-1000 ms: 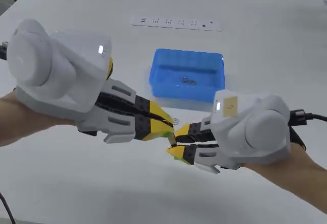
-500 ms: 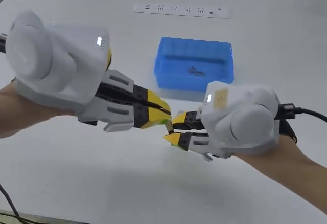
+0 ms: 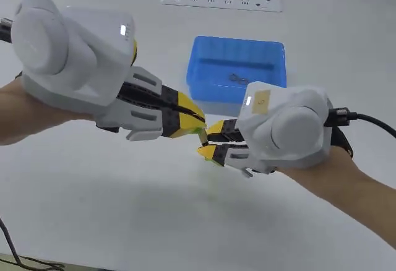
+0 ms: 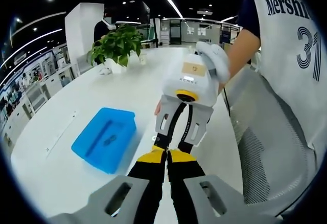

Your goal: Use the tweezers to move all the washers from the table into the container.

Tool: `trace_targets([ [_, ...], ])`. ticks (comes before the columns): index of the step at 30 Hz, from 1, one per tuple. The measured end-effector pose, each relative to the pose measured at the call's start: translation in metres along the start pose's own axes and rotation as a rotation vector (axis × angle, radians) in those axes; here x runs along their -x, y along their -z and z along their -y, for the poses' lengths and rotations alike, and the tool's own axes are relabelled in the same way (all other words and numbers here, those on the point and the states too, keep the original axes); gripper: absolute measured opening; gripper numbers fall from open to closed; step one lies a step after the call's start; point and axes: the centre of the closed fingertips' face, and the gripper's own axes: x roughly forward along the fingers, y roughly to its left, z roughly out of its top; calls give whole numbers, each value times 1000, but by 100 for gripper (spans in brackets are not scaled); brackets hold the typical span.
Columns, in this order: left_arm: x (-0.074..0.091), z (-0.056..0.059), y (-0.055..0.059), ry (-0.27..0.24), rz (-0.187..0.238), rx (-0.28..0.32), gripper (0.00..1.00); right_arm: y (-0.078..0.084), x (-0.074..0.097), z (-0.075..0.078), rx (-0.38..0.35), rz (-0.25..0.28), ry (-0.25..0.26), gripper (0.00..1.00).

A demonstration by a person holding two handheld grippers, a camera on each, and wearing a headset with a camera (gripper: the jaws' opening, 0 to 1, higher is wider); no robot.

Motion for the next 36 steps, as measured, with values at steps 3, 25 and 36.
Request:
trace_targets([
  [3,-1,0,-1,5,2,1,6,0,0,2,-5,2,5,12],
  [25,-8,0,1,17,-5,19,6,7,-5,2,-49,6,-4,12],
  [36,-12,0,1,31,-2,55,6,10,-6,2,-50,-4,-8,12],
])
